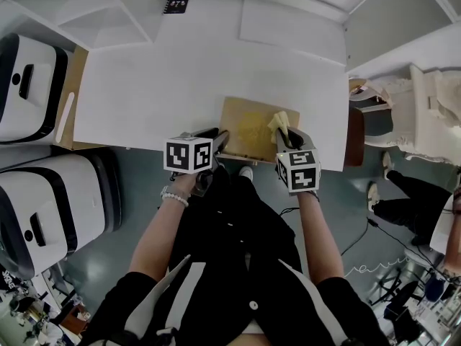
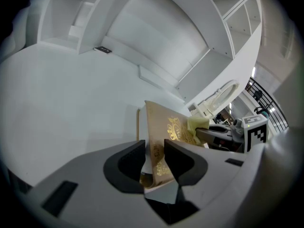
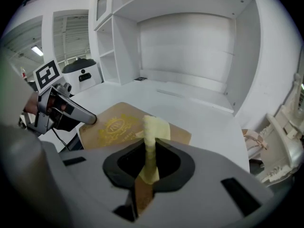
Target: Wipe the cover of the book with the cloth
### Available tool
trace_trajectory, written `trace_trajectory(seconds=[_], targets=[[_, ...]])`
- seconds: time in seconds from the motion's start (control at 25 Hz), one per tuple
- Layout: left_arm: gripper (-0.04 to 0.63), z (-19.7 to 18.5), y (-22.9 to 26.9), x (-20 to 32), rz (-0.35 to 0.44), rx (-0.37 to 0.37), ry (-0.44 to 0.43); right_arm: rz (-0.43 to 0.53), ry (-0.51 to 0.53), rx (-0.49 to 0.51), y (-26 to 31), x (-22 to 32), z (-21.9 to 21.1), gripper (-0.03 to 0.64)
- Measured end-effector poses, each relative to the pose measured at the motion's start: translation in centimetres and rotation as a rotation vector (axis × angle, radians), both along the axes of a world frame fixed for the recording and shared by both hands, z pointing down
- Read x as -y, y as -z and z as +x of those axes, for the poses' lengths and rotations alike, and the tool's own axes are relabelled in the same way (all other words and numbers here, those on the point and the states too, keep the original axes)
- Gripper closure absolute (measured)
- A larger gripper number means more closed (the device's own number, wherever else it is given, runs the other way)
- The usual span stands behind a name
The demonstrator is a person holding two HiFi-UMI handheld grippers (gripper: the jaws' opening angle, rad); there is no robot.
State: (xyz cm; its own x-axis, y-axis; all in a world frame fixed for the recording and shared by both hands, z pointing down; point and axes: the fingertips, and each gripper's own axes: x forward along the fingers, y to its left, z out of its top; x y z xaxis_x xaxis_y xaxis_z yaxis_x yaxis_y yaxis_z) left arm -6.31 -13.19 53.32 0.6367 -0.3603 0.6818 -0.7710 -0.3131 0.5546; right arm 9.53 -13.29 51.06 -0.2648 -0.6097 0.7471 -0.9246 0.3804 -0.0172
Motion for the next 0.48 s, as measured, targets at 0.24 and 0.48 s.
trace_trajectory(seconds=[0.24, 0.48], targets=[[0.469, 0.2, 0.0, 0.0, -0.003, -0.004, -0.001, -0.012, -0.086, -0.004, -0.2, -1.2, 3.0, 0.58], [0.469, 0.1, 0.1, 0.0, -0.001, -0.004, 0.0, -0.024, -0.127, -0.004, -0.3, -2.3, 4.5, 0.58]])
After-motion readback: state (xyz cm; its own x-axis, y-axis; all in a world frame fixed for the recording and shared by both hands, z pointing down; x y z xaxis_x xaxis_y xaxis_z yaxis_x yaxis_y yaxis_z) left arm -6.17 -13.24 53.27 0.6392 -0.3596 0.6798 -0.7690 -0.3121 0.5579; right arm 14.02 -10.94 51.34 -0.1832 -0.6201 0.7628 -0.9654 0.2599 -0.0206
